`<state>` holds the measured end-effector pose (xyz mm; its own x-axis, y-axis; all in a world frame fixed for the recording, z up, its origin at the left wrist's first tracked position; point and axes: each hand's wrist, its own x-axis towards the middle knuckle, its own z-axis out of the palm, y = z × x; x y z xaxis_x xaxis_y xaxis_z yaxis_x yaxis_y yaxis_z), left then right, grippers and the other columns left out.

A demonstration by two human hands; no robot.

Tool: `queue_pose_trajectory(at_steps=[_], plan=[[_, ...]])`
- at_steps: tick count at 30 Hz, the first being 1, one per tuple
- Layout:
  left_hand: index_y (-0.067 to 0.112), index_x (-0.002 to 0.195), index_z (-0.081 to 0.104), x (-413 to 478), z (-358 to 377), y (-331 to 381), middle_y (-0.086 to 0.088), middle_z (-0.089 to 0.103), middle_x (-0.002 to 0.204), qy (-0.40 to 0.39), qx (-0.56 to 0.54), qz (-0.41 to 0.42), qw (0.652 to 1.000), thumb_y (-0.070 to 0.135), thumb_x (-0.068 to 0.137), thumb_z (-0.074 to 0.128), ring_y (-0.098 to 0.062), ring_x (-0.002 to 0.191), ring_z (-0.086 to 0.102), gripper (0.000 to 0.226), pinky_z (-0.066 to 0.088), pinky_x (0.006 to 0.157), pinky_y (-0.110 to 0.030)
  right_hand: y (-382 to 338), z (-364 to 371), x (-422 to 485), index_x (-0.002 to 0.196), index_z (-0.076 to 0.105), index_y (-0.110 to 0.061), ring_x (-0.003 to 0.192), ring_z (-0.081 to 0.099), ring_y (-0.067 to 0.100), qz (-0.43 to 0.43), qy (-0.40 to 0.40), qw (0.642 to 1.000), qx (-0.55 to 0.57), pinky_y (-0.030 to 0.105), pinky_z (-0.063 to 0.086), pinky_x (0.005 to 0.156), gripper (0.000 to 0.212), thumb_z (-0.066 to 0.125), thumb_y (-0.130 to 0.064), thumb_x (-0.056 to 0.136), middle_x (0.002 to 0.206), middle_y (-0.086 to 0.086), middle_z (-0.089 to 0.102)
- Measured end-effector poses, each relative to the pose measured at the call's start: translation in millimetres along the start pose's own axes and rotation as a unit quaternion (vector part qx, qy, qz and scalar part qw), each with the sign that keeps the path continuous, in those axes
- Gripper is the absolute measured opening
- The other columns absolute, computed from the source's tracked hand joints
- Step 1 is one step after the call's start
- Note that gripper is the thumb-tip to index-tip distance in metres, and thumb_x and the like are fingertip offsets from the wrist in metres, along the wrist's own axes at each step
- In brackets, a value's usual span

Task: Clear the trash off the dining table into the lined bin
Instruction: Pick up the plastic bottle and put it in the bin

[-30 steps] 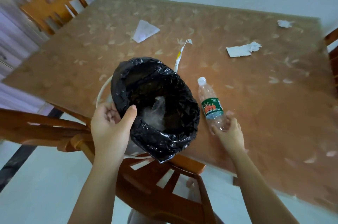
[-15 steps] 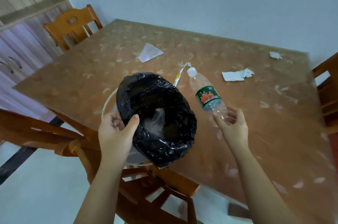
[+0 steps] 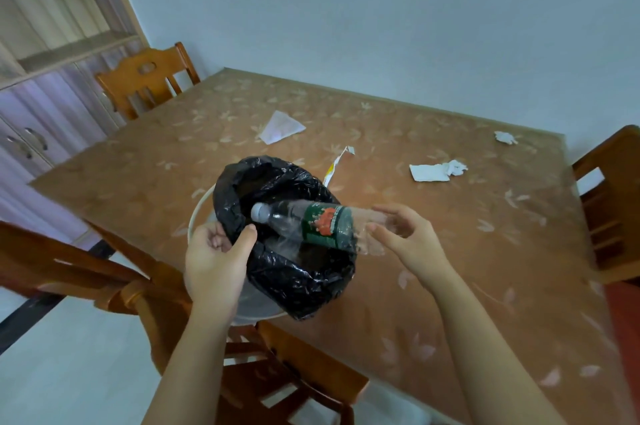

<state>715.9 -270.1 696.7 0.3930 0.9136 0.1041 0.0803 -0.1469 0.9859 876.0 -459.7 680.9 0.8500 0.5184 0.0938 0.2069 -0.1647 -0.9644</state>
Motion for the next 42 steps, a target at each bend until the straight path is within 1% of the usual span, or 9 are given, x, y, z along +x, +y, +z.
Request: queue_pose_trajectory(at_steps=[7,12,16,19,22,26,30,34,42], plan=[[0.014,0.067,0.042,-17.2,-4.4,11.6,0.002,0.039,0.062,-0.029,0.01,0.028,0.999,0.017,0.077,0.069,-0.008,0.057,0.039,0.029,0.033,0.059,-0.029,-6.4,29.8,-0.9,0.106,0.057,-0.036,0.082,0.054,-0.009,-0.032,-0.076,0.987,-0.136,0.005,0.041,0.064,0.043,0.068,-0.051,0.067,0.087,-0.025,0.056],[0.02,0.069,0.046,-28.2,-12.9,10.1,0.017,0.047,0.055,-0.03,0.012,0.028,0.999,0.018,0.075,0.07,0.003,0.05,0.04,0.025,0.036,0.049,-0.011,-7.9,34.6,-8.4,0.112,0.055,-0.033,0.09,0.052,0.0,-0.055,-0.105,0.975,-0.189,0.01,0.04,0.072,0.045,0.067,-0.05,0.071,0.096,-0.019,0.057],[0.018,0.074,0.053,-35.0,-21.3,10.7,-0.001,0.052,0.068,-0.028,0.033,0.02,0.999,0.024,0.073,0.072,-0.013,0.063,0.049,0.02,0.043,0.061,-0.031,-8.0,33.4,-23.6,0.109,0.058,-0.027,0.101,0.046,0.007,-0.071,-0.119,0.96,-0.244,0.023,0.038,0.084,0.04,0.065,-0.048,0.075,0.105,-0.01,0.057],[0.016,0.074,0.052,-40.4,-29.5,13.8,-0.005,0.052,0.069,-0.057,0.008,0.014,0.998,0.022,0.074,0.071,-0.016,0.065,0.05,0.02,0.043,0.062,-0.033,-11.6,30.9,-43.2,0.106,0.059,-0.025,0.099,0.047,0.006,-0.081,-0.071,0.963,-0.247,0.022,0.036,0.084,0.033,0.061,-0.044,0.079,0.099,-0.014,0.054],[0.02,0.068,0.046,-44.9,-38.5,18.8,0.005,0.042,0.061,-0.083,-0.022,0.01,0.996,0.017,0.075,0.07,-0.007,0.054,0.039,0.025,0.034,0.055,-0.024,-16.1,22.0,-71.1,0.105,0.06,-0.02,0.099,0.05,0.013,-0.069,0.013,0.958,-0.278,0.024,0.036,0.084,0.026,0.058,-0.034,0.083,0.099,-0.006,0.058],[0.024,0.065,0.048,-55.3,-49.9,22.9,0.014,0.046,0.053,-0.104,-0.028,0.01,0.994,0.019,0.073,0.071,-0.001,0.048,0.041,0.024,0.035,0.052,-0.021,-19.7,3.3,-116.8,0.106,0.06,-0.014,0.099,0.052,0.023,-0.025,0.093,0.932,-0.35,0.027,0.037,0.082,0.025,0.057,-0.024,0.084,0.101,0.005,0.06],[0.028,0.067,0.051,-73.1,-49.6,20.3,0.023,0.055,0.053,-0.138,-0.034,0.024,0.99,0.02,0.073,0.071,0.004,0.052,0.05,0.022,0.038,0.048,-0.01,-18.5,-10.0,-159.1,0.107,0.06,-0.011,0.1,0.052,0.028,0.018,0.146,0.894,-0.423,0.033,0.041,0.082,0.026,0.059,-0.021,0.083,0.105,0.01,0.06],[0.027,0.071,0.055,-99.8,-42.5,16.6,0.012,0.06,0.066,-0.162,-0.069,-0.002,0.984,0.017,0.072,0.072,0.004,0.058,0.057,0.02,0.042,0.049,-0.011,-14.4,-16.2,-201.6,0.103,0.063,-0.008,0.091,0.055,0.032,0.044,0.162,0.876,-0.452,0.035,0.044,0.076,0.025,0.063,-0.016,0.08,0.097,0.012,0.063],[0.02,0.067,0.052,-156.8,-12.0,28.3,0.021,0.057,0.052,-0.266,-0.061,0.023,0.962,0.014,0.069,0.071,0.004,0.05,0.051,0.02,0.04,0.046,-0.008,-5.0,-62.2,-260.7,0.107,0.061,-0.009,0.098,0.053,0.03,0.106,0.249,0.858,-0.435,0.038,0.044,0.081,0.027,0.061,-0.018,0.081,0.104,0.01,0.062]])
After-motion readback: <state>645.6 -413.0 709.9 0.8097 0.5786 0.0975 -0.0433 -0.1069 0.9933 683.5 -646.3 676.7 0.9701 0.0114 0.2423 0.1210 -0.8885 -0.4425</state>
